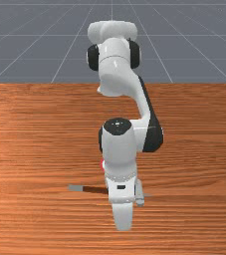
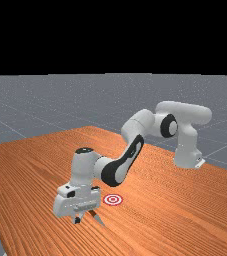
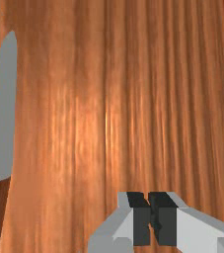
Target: Pick up the pen and put it to the marker
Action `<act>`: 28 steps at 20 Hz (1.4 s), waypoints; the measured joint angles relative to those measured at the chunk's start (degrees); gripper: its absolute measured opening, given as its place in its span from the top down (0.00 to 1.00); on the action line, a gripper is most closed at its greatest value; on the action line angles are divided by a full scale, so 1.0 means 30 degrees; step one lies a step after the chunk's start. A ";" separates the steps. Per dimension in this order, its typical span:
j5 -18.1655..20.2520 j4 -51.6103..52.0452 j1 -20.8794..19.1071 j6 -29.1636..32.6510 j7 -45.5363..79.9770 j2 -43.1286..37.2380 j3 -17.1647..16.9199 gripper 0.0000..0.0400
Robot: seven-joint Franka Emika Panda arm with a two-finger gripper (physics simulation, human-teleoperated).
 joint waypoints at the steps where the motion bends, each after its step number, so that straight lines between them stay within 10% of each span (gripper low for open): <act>1: -0.0651 -0.3792 0.0350 0.4181 0.0779 -0.1703 -0.0847 0.89; 3: -0.0649 -0.4398 0.0238 0.5201 0.0622 -0.1875 -0.0760 1.00; 5: -0.1305 -0.2275 0.0445 0.1882 0.0937 -0.1110 -0.1725 1.00; 11: -0.0081 -0.2851 -0.1171 0.2157 -0.0978 -0.1375 -0.0054 1.00; 18: -0.0397 -1.4392 -0.1255 0.7919 -0.0619 -0.7330 -0.0387 1.00; 28: 0.0096 -1.9690 -0.2219 1.0432 -0.1147 -0.9893 0.0642 1.00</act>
